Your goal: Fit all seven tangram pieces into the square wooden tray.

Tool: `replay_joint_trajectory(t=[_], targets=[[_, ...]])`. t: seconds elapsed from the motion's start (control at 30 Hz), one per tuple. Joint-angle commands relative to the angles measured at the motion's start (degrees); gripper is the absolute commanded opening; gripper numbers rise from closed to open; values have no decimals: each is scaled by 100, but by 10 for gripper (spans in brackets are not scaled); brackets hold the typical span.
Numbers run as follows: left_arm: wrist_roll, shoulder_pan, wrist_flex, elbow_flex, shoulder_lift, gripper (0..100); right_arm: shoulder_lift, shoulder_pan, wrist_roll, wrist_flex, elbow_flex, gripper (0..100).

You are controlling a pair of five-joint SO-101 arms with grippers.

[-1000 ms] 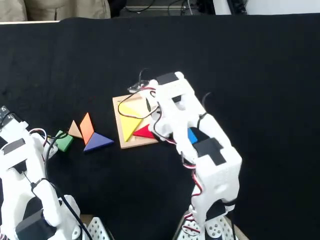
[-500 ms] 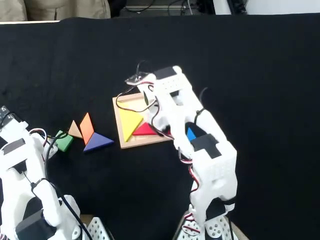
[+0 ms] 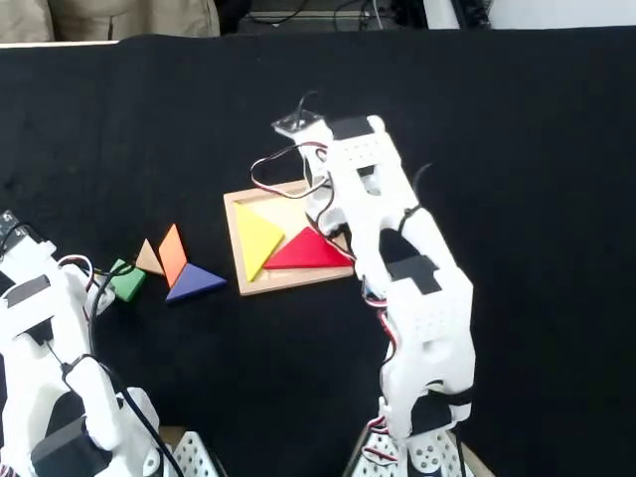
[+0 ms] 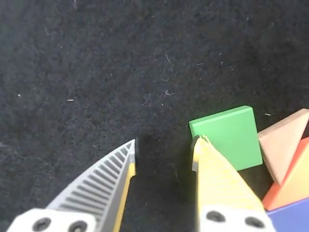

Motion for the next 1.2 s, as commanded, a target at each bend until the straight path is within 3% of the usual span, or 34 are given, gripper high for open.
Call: replay_joint_trajectory(t=[0.0,0.3,0.63,0.97,1.17], targets=[[-26,84,-62,4,-149,195,-22,-229,-53,-88,-259,11],[-26,84,-70,4,-149,195,-40,-554,-53,-88,-259,11],[-26,84,-70,4,-149,195,13,0,-53,-44,-664,11],[-26,84,-70,4,-149,195,796,-123,-88,-18,-804,11],[-26,84,-70,4,-149,195,787,-554,-97,360,-1121,11]])
